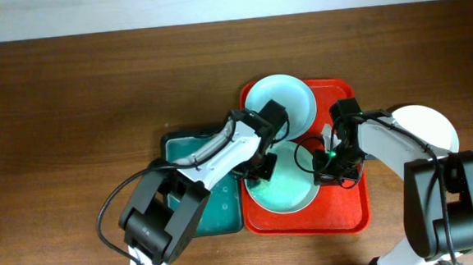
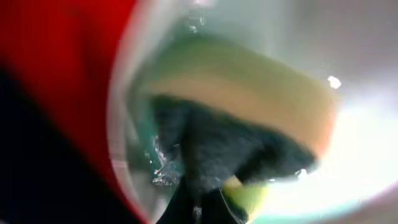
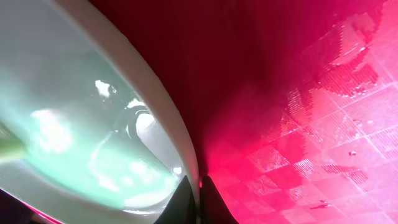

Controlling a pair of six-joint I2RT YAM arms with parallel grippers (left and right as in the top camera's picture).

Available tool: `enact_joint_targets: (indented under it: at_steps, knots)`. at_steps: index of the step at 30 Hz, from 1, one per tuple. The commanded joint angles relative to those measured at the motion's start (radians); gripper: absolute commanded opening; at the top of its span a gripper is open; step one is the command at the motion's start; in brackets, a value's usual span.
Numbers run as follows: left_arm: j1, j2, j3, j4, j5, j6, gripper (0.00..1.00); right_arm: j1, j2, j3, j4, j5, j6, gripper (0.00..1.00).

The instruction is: Clean dirty plates on tray and stack at the side

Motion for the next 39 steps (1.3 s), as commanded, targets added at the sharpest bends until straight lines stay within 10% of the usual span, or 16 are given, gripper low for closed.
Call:
enact_joint_targets:
  at_steps: [1, 4, 7, 15, 20, 21, 29, 39]
  knots:
    - [0.014, 0.039, 0.161, -0.092, -0.055, -0.013, 0.00, -0.005, 0.024, -0.013, -0.003, 0.096, 0.008, 0.04]
    - [0.041, 0.026, 0.434, -0.318, 0.142, 0.062, 0.00, -0.005, 0.024, -0.013, -0.016, 0.097, 0.004, 0.04]
    - [0.135, -0.016, 0.523, -0.494, 0.028, 0.113, 0.00, -0.005, 0.024, -0.013, -0.016, 0.097, 0.004, 0.04]
    - [0.296, -0.016, -0.014, -0.279, -0.039, 0.012, 0.00, -0.005, 0.024, -0.013, -0.016, 0.097, 0.001, 0.04]
    - [0.306, -0.125, 0.023, -0.302, -0.035, 0.013, 0.54, -0.005, 0.024, -0.013, -0.012, 0.097, 0.001, 0.05]
    - [0.326, -0.221, 0.028, -0.308, -0.035, 0.014, 1.00, -0.005, 0.024, -0.013, -0.012, 0.096, 0.001, 0.04]
    - [0.648, -0.648, 0.028, -0.345, -0.129, 0.013, 0.99, 0.204, -0.227, 0.379, -0.415, 0.155, 0.025, 0.04]
    - [0.647, -0.648, 0.028, -0.327, -0.125, 0.013, 0.99, 0.495, -0.069, 0.406, -0.025, 0.187, 0.346, 0.04]
